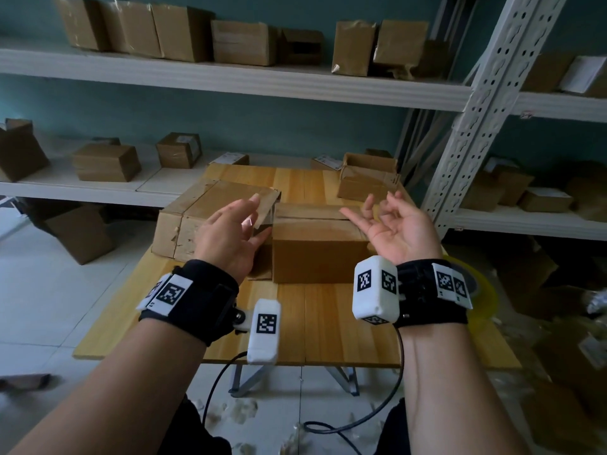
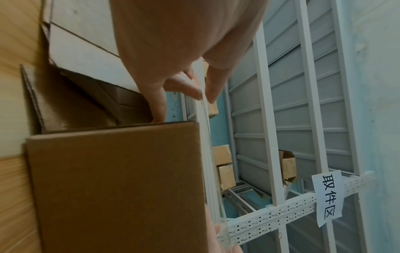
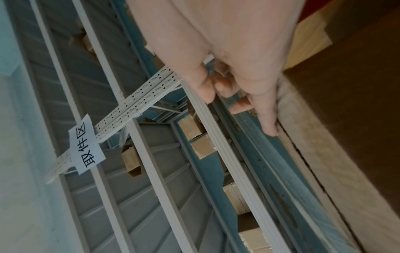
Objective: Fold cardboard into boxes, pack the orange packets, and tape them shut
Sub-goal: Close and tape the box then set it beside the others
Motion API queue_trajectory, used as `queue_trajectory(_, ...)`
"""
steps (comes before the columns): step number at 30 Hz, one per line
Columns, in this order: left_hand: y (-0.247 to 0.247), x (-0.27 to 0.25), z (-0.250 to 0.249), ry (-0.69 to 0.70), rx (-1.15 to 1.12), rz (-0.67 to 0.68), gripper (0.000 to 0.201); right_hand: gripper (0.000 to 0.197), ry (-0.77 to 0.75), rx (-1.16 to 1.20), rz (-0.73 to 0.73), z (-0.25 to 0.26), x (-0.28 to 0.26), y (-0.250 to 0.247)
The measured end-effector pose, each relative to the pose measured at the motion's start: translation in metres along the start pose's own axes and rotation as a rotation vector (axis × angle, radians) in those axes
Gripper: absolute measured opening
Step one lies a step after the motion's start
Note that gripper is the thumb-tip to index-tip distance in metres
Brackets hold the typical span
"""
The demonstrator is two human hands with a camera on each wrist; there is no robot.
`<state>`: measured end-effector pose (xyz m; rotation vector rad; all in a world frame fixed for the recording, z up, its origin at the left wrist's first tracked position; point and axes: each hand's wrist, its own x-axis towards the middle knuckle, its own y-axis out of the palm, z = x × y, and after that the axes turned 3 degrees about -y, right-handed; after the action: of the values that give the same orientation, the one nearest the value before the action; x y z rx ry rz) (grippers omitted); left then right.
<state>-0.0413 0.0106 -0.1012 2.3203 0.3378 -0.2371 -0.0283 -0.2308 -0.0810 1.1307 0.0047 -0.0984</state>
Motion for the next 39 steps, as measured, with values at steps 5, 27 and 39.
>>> queue_trajectory(5, -0.001, 0.004, 0.002, -0.013, 0.050, -0.020, 0.039, 0.034, 0.011, 0.089, 0.000, 0.001, 0.002, -0.005)
queue_trajectory(27, 0.012, -0.001, 0.007, -0.023, 0.172, -0.153, 0.051, 0.053, 0.030, 0.198, -0.080, 0.000, 0.004, -0.012)
queue_trajectory(39, 0.011, -0.001, 0.004, -0.032, 0.278, -0.146, 0.048, 0.010, 0.009, -0.229, -0.122, 0.012, 0.000, -0.011)
